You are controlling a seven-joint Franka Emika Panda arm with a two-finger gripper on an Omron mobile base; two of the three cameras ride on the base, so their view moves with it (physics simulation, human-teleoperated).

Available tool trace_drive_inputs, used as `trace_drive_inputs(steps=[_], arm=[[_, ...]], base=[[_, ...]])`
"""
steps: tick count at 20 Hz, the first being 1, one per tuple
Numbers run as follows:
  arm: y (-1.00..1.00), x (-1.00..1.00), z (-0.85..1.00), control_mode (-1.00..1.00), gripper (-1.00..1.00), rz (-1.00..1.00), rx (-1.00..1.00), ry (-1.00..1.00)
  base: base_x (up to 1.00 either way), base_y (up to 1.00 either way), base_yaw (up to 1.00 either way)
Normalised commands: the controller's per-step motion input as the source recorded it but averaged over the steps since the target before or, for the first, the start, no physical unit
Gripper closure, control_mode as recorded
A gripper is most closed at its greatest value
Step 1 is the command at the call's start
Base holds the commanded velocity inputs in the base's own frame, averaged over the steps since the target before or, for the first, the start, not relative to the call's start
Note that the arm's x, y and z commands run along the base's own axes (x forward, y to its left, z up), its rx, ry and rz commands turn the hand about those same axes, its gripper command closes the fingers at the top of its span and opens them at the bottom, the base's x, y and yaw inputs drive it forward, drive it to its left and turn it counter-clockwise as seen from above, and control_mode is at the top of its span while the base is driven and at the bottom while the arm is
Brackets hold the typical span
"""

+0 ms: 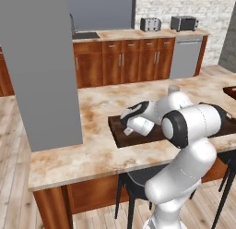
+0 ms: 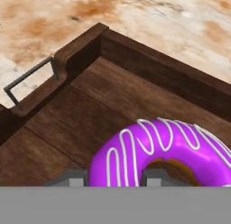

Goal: Take the donuts from the fridge and place them on the empty tray on the dining counter.

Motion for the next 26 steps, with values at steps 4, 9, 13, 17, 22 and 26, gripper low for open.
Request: trace_drive_inputs(steps=[4,9,13,17,22,26], arm=[[0.0,0.16,-0.19,-1.0,1.0,0.0,0.0,0.02],[0.01,0.16,-0.2,-1.0,-1.0,0.0,0.0,0.02],[0.0,0.07,-0.1,-1.0,-1.0,0.0,0.0,0.01],[0.0,0.0,0.05,-1.0,-1.0,0.0,0.0,0.01],[0.0,0.0,0.32,-1.0,-1.0,0.0,0.0,0.02],[-0.03,0.0,0.8,-1.0,-1.0,-0.03,0.01,-0.03]], base=[[0.0,0.0,0.0],[0.0,0.0,0.0],[0.0,0.0,0.0],[0.0,0.0,0.0],[0.0,0.0,0.0],[0.0,0.0,0.0]])
